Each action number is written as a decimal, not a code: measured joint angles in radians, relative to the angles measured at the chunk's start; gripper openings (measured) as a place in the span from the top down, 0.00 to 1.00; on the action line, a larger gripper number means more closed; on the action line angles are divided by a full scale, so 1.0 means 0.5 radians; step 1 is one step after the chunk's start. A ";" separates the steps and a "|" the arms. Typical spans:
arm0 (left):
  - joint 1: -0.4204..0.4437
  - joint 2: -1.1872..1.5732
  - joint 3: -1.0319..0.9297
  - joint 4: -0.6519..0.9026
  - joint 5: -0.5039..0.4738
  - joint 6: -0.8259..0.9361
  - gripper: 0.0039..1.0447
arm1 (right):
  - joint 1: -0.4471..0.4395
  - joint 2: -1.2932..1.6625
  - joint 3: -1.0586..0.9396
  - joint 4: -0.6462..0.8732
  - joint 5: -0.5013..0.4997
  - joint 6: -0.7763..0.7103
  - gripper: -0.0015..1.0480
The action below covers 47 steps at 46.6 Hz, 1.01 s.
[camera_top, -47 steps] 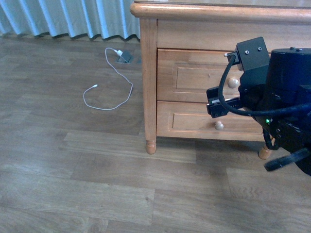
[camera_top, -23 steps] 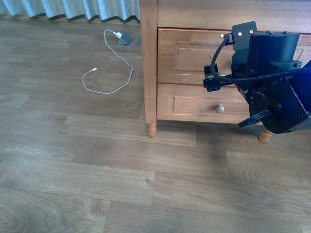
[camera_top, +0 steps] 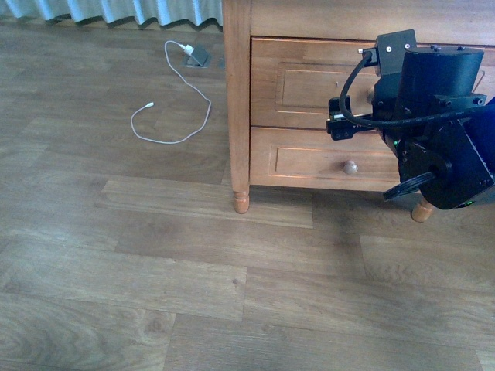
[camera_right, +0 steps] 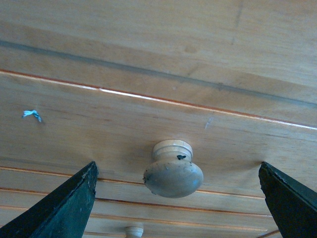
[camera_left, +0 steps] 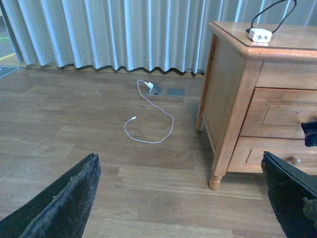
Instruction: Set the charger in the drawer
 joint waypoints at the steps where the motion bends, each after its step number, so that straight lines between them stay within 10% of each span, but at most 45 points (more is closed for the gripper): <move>1: 0.000 0.000 -0.001 0.000 0.000 0.000 0.06 | 0.003 -0.003 -0.004 0.001 -0.011 0.001 0.08; 22: 0.000 0.000 0.000 0.000 0.000 0.000 0.06 | 0.042 -0.025 -0.011 0.009 -0.044 -0.014 0.08; 41: 0.000 0.000 0.000 0.000 -0.001 0.000 0.06 | -0.002 -0.025 0.008 -0.027 -0.026 -0.016 0.73; 47: 0.000 0.000 0.000 0.000 -0.001 0.001 0.06 | -0.005 -0.026 0.002 -0.026 -0.039 -0.017 0.78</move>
